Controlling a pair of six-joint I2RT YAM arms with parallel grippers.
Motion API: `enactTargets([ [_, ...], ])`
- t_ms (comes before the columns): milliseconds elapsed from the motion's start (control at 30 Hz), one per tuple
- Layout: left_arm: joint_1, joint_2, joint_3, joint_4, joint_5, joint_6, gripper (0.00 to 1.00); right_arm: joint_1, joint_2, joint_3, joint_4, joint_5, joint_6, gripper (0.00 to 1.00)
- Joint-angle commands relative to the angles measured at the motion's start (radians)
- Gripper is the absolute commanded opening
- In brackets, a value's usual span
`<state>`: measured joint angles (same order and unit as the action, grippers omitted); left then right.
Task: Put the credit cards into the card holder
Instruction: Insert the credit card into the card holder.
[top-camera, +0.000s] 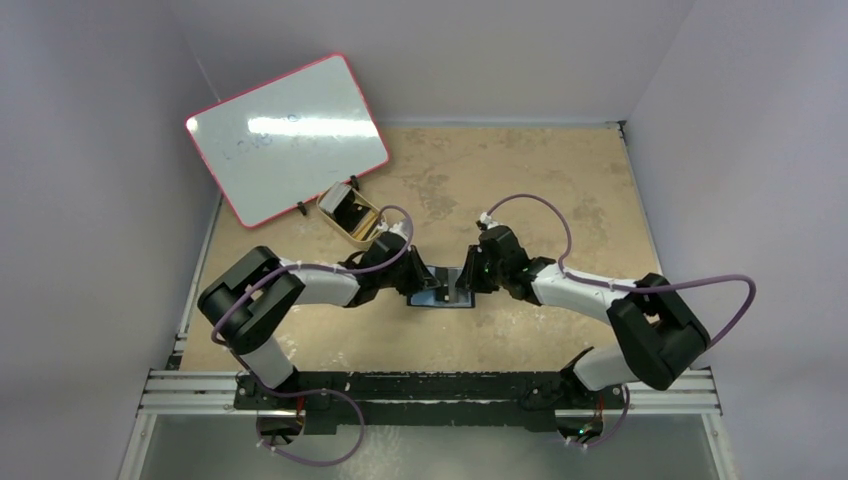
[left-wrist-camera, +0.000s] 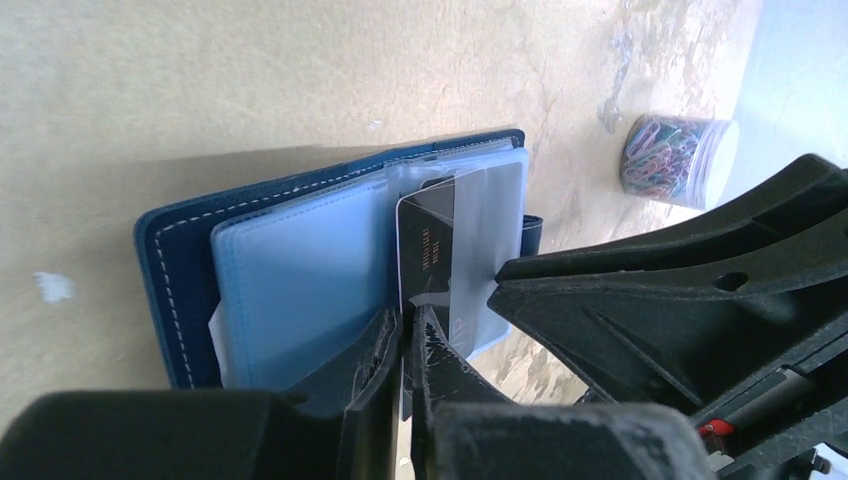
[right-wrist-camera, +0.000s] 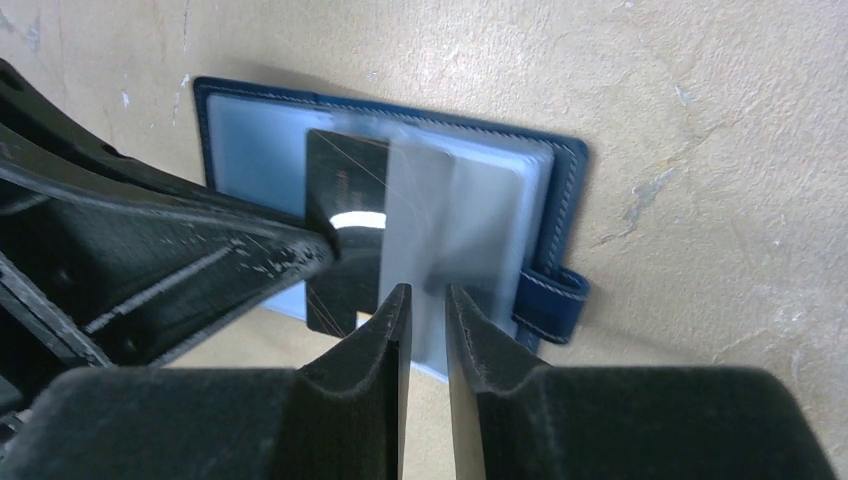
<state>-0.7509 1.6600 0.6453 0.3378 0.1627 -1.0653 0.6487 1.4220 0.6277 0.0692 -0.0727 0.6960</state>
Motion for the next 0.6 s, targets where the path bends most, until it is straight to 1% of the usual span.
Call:
enactTargets([
  [0,-0.035,0.036,0.044,0.031,-0.017,-0.006,0.08,-0.001,0.007,-0.015,0.049,-0.009,0.006,0.2],
  [133,-0.036,0.018,0.066,-0.016,-0.04,0.016,0.18,-0.002,-0.011,-0.013,0.011,-0.029,0.008,0.2],
  [300,-0.036,-0.051,0.086,-0.121,-0.129,0.053,0.29,-0.002,-0.069,0.013,-0.07,0.05,0.016,0.22],
  [400,-0.036,-0.06,0.092,-0.138,-0.142,0.055,0.33,-0.003,-0.088,0.022,-0.119,0.089,0.035,0.27],
  [567,-0.036,-0.034,0.084,-0.105,-0.114,0.043,0.36,-0.003,-0.078,0.01,-0.146,0.122,0.058,0.31],
])
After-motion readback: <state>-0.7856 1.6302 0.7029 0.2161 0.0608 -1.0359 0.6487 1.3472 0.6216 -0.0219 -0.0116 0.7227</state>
